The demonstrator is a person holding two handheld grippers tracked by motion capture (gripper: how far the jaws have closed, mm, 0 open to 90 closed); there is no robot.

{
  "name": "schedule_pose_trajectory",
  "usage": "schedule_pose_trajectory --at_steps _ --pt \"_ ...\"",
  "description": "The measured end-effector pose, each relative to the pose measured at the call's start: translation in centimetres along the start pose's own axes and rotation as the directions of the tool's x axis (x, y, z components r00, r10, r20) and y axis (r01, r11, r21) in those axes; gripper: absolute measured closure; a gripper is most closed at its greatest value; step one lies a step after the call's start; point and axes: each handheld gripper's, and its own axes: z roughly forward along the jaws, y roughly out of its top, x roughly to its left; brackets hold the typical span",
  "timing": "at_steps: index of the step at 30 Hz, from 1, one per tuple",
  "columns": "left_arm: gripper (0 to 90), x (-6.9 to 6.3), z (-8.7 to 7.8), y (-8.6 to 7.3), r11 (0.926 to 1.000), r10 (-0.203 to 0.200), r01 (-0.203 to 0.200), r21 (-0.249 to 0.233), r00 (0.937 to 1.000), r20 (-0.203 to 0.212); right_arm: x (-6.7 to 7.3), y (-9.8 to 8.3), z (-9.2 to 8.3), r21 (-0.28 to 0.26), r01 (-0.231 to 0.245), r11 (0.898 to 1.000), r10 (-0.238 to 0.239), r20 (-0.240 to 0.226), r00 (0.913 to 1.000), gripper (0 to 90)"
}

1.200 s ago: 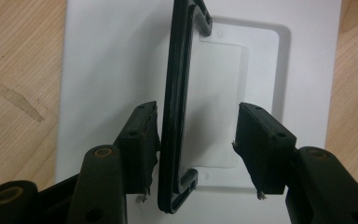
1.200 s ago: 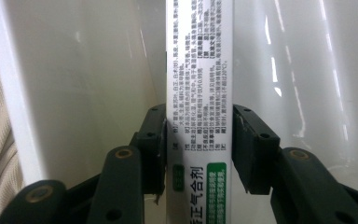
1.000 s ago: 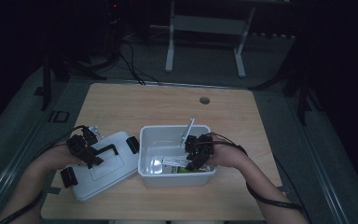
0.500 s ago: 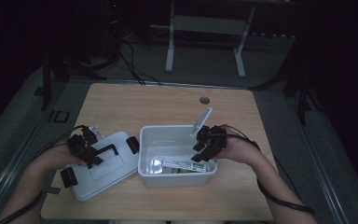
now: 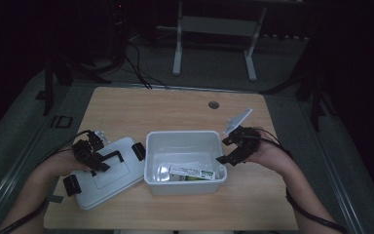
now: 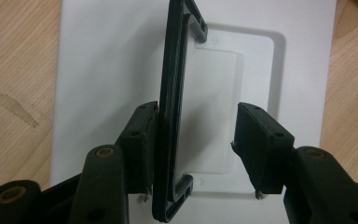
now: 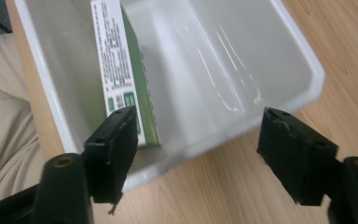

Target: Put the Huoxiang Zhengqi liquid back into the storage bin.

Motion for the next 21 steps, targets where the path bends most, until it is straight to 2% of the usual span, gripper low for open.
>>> schedule_pose_trajectory --at_steps 9,12,15,17,21 --pt "50.1 -0.1 0.1 0.0 1.0 -0.001 0.001 0.008 1.0 -0.005 -1.3 -3.6 -0.4 -0.011 -0.085 0.996 0.085 0.018 0.9962 20.7" --pt "50.1 -0.1 0.2 0.1 1.0 0.0 0.0 0.008 1.0 -0.009 -1.7 -4.7 -0.2 -0.003 -0.11 0.994 0.11 0.046 0.9929 16.8" --pt "50.1 -0.1 0.3 0.1 0.9999 0.004 -0.004 0.014 1.0 -0.006 -2.1 -5.8 0.1 0.002 -0.109 0.994 0.109 0.064 0.992 16.0" --pt "50.1 -0.1 0.3 0.1 0.9999 0.002 -0.002 0.016 1.0 -0.007 -2.4 -6.5 0.3 0.011 -0.124 0.992 0.123 0.058 0.9907 16.0" --pt "50.9 -0.1 0.3 0.1 0.9998 0.001 -0.001 0.018 1.0 -0.01 -2.9 -7.9 1.1 0.053 -0.113 0.992 0.107 0.107 0.9885 16.0"
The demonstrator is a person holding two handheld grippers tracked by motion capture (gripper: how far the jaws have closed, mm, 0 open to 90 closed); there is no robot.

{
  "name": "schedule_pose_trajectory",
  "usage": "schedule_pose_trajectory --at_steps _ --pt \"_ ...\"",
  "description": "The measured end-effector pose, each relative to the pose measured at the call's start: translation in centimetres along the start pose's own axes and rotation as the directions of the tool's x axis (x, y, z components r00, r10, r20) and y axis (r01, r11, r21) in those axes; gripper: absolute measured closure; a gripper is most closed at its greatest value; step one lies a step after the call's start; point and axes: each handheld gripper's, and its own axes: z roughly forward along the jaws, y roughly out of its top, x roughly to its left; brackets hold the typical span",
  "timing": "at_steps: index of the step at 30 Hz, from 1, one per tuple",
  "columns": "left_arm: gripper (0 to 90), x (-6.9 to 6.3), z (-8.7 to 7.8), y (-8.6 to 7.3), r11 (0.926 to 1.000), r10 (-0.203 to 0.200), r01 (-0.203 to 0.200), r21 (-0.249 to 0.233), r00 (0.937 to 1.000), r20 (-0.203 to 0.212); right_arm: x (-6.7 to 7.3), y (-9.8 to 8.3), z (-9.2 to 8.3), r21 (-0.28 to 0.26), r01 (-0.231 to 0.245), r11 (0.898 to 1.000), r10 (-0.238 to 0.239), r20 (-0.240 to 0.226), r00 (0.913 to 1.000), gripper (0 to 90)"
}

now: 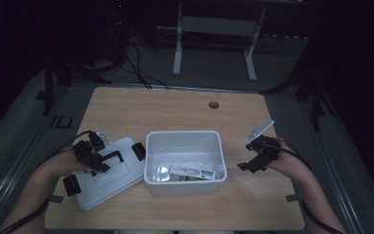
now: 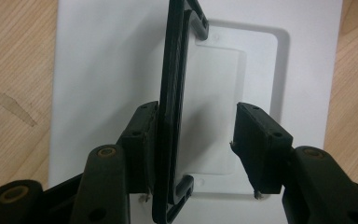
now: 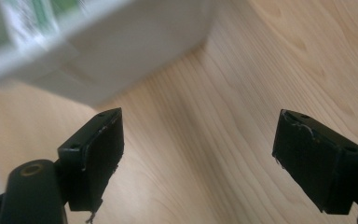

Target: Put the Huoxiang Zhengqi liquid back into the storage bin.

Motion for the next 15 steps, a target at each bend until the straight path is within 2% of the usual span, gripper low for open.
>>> schedule_pose_trajectory --at_steps 2,5,7,12,15 --pt "51.1 0.0 0.1 0.0 1.0 0.003 -0.003 0.004 1.0 -0.007 -0.3 -0.6 0.4 0.015 -0.027 1.0 0.027 0.007 0.9996 16.1" --pt "54.7 0.0 0.1 0.1 1.0 0.006 -0.006 0.007 0.9998 -0.018 -0.7 -1.4 0.9 0.038 -0.047 0.998 0.046 0.029 0.9985 16.9" --pt "58.0 0.0 0.1 0.2 1.0 0.004 -0.004 0.008 0.9997 -0.025 -0.8 -1.9 1.2 0.049 -0.066 0.997 0.064 0.027 0.9976 17.0" --pt "66.7 0.0 -0.2 0.4 0.9999 0.015 -0.015 0.0 0.999 -0.042 -0.9 -2.6 1.9 0.07 -0.073 0.995 0.072 0.021 0.9972 19.5" --pt "68.5 0.1 -0.3 0.9 0.9995 0.026 -0.026 0.019 0.9987 -0.044 -0.9 -2.7 2.4 0.081 -0.076 0.994 0.076 0.012 0.9971 19.5"
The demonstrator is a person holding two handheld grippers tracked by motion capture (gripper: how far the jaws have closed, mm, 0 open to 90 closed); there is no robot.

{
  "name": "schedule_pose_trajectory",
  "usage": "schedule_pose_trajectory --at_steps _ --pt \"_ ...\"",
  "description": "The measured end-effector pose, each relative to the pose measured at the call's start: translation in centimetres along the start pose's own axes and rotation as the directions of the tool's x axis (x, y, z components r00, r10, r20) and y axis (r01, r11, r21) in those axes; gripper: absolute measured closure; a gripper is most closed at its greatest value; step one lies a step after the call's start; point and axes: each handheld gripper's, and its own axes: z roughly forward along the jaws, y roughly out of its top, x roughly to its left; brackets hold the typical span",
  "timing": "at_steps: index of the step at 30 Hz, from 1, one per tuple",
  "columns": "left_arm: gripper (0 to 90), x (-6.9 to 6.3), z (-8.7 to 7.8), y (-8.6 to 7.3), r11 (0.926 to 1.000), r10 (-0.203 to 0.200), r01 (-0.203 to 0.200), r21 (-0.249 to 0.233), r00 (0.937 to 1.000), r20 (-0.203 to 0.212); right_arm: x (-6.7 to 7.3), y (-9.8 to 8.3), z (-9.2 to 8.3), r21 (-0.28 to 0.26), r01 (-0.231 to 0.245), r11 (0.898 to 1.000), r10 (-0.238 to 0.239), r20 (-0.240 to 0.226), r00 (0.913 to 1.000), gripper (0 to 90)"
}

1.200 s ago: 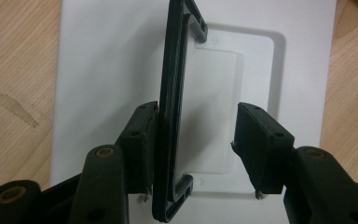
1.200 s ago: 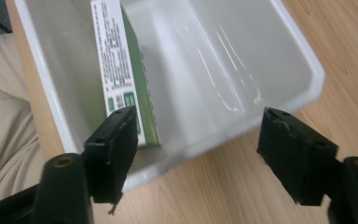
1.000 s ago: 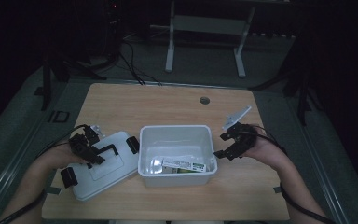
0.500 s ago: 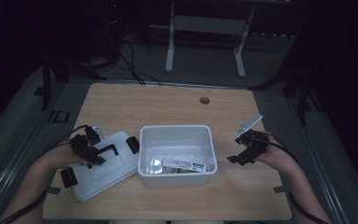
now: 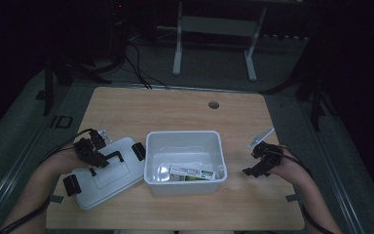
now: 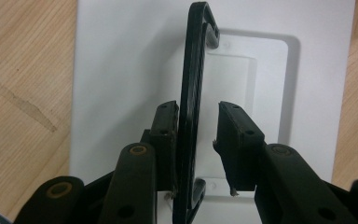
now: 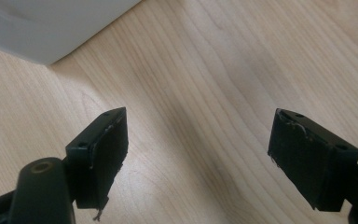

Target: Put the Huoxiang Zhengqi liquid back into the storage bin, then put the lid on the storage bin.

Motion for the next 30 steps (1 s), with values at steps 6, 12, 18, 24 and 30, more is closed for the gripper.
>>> schedule_pose_trajectory --at_steps 6,12,18,24,30 --pt "70.3 -0.2 -0.2 0.9 0.9998 0.017 -0.017 -0.006 0.9998 -0.013 0.2 0.0 0.7 0.013 0.007 1.0 -0.006 -0.011 0.9999 18.7" --pt "70.4 -0.3 0.0 1.5 0.9987 0.035 -0.035 0.037 0.9994 -0.003 0.3 0.0 1.1 0.026 0.012 1.0 -0.012 -0.015 0.9998 18.7" --pt "75.6 -0.4 0.2 1.8 0.9962 0.054 -0.054 0.068 0.9985 -0.002 0.3 -0.3 1.4 0.031 0.01 0.999 -0.01 -0.022 0.9997 18.2" --pt "83.4 -0.7 0.4 2.1 0.9925 0.076 -0.077 0.095 0.997 0.018 0.2 -0.4 1.4 0.037 0.008 0.999 -0.007 -0.029 0.9995 18.2" --pt "83.7 -0.7 -0.9 1.8 0.9939 0.073 -0.073 0.083 0.9973 0.002 0.2 -0.5 1.2 0.026 0.004 1.0 -0.003 -0.03 0.9996 18.3"
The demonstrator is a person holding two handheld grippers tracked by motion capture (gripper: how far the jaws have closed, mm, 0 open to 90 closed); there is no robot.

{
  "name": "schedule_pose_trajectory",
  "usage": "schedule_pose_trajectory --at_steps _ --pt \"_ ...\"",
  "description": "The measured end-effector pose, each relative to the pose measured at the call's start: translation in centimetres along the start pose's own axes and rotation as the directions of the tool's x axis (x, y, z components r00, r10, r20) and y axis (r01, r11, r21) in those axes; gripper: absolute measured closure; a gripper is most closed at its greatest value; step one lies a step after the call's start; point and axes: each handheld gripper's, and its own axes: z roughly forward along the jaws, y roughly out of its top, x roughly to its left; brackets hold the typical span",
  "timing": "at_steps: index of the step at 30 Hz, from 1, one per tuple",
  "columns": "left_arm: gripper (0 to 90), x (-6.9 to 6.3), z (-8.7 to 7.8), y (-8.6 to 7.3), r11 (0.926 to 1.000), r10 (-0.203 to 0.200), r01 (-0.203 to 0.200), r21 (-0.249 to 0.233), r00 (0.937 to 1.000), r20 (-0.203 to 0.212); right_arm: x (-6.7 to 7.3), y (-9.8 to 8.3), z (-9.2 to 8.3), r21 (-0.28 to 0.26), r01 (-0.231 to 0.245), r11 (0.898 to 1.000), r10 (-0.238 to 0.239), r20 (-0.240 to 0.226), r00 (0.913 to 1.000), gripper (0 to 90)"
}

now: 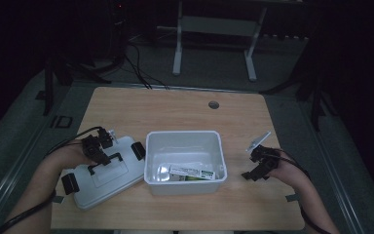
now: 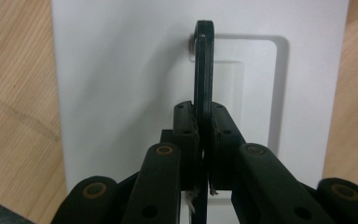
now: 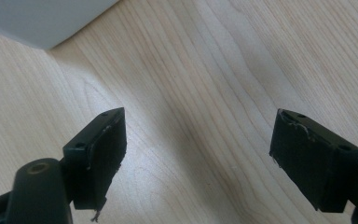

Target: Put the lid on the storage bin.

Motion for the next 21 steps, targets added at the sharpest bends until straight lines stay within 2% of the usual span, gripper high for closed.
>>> schedule_pose_trajectory --at_steps 3,9,17,21 --pt "83.7 0.0 -1.3 -0.6 0.9998 -0.011 0.011 -0.019 0.9999 -0.012 0.0 -0.1 -0.1 -0.006 0.001 1.0 -0.001 0.002 1.0 18.3" --pt "83.6 -0.1 -4.9 -1.8 0.997 -0.03 0.028 -0.072 0.9992 -0.025 0.1 -0.3 0.2 0.004 0.005 1.0 -0.005 0.003 1.0 18.3" --pt "83.6 -0.7 -8.6 -2.3 0.9971 -0.009 0.005 -0.076 0.998 -0.062 0.3 -0.2 0.2 -0.007 0.012 1.0 -0.012 0.001 0.9999 18.3" --pt "83.7 -1.0 -9.6 -2.3 0.996 -0.009 0.003 -0.089 0.9977 -0.067 0.3 -0.2 0.2 -0.004 0.01 1.0 -0.01 0.003 0.9999 18.3"
